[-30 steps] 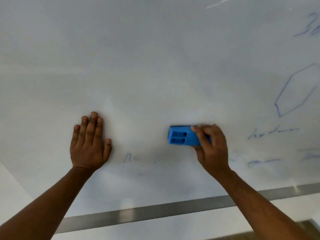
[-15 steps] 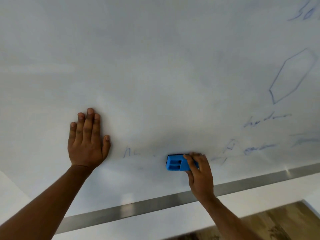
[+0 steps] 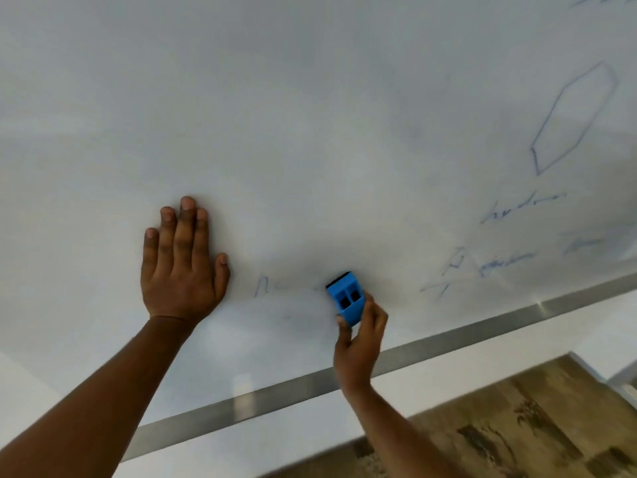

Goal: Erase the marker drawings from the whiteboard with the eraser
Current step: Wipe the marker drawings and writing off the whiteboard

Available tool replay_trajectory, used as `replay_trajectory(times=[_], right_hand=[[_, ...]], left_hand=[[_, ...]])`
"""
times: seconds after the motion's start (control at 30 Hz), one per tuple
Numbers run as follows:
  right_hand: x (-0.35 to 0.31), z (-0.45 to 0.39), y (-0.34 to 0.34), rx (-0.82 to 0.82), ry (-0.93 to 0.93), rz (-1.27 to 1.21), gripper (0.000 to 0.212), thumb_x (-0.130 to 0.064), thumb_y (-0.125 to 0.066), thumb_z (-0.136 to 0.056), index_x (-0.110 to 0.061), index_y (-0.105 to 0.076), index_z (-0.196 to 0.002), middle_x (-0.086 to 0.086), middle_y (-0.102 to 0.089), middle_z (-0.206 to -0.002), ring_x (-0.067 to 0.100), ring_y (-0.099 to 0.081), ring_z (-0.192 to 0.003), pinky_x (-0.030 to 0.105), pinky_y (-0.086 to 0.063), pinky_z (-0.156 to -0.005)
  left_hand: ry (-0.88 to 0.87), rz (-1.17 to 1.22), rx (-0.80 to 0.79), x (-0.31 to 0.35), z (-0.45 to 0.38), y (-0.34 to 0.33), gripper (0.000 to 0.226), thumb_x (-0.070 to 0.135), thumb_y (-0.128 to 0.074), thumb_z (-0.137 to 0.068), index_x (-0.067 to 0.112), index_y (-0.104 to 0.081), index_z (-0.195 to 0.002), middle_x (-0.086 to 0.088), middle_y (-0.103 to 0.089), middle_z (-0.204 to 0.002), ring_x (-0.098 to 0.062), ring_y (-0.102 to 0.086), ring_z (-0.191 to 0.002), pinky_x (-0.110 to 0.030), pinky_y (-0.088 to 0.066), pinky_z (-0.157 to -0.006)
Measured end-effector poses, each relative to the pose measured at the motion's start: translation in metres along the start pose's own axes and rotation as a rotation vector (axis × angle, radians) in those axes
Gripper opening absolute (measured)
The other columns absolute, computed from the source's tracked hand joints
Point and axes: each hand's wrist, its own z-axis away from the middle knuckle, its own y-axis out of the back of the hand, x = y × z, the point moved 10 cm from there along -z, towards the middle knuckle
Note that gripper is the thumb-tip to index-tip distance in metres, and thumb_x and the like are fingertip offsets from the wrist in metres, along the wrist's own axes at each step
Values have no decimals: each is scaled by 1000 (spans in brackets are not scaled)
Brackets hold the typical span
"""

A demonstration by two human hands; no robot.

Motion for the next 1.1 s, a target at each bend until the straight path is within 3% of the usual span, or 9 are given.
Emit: replay_trajectory(times=[0.17, 0.3, 0.43, 0.57, 0.67, 0.77, 0.9, 1.0, 1.1], right_hand=[[-19, 73, -51, -216, -9, -76, 59, -19, -71, -96, -30, -41, -146, -4, -48, -136, 13, -54, -131, 29, -53, -106], [11, 4, 2, 71, -251, -270, 59, -8, -70, -96, -8, -46, -150, 9, -57, -135, 28, -59, -129, 50, -52, -108], [36, -38, 37, 230, -418, -364, 64, -21, -65, -101, -22, -36, -158, 4, -55, -142, 29, -57, -132, 51, -49, -111], [-11, 9, -7, 209, -278, -242, 65, -7, -68, -98, -7, -39, -155, 13, -54, -137, 34, -55, -133, 50, -48, -111], [-67, 67, -60, -23, -47, -161, 63, -13, -69, -98, -13, -42, -154, 9, -54, -143, 18, -56, -134, 28, -50, -109], [-93, 91, -78, -254, 100, -107, 58, -27, -63, -100, -19, -44, -154, 4, -54, -144, 13, -55, -135, 26, -53, -106], [-67, 12, -5, 54, -43, -85, 61, -12, -67, -99, -12, -42, -155, 13, -53, -139, 16, -54, -130, 27, -50, -108], [-57, -30, 22, 162, -165, -102, 67, -17, -68, -99, -15, -36, -158, 11, -51, -141, 14, -52, -129, 34, -49, -109], [-95, -13, -6, 131, 14, -91, 67, -20, -68, -100, -27, -35, -159, 3, -48, -143, 5, -47, -132, 19, -46, -108]], left_hand=[[-23, 29, 3, -2, 1, 2, 72, 33, -43, -109, 0, -25, -169, -11, -7, -181, -29, -8, -169, -44, -10, -138], [-25, 44, 5, -1, 2, 1, 75, 33, -48, -106, 0, -25, -169, -10, -6, -182, -29, -7, -169, -44, -9, -138], [-24, 42, 7, 0, 2, 1, 75, 32, -48, -105, 0, -26, -169, -10, -5, -182, -29, -8, -169, -45, -11, -137], [-20, 46, -4, 0, 4, -1, 74, 32, -46, -106, 1, -24, -169, -10, -4, -182, -29, -6, -169, -45, -10, -138], [-41, 51, -20, -1, 1, 1, 74, 32, -46, -107, 0, -23, -169, -11, -5, -181, -29, -5, -169, -45, -10, -138], [-28, 123, -71, -3, -4, 4, 74, 31, -50, -106, 0, -23, -168, -13, -12, -177, -26, 1, -169, -43, -7, -138], [-130, 266, -222, -19, -1, 8, 78, 34, -49, -109, 9, -12, -173, -2, 0, -181, -19, 2, -169, -38, -2, -138], [-108, 190, -187, -67, -9, 20, 75, 38, -46, -111, 12, -15, -174, 0, -2, -182, -20, -3, -169, -40, -2, -137], [-115, 94, -140, -83, -14, 23, 72, 37, -45, -111, 9, -20, -173, -3, -7, -182, -21, -6, -169, -40, -4, -138]])
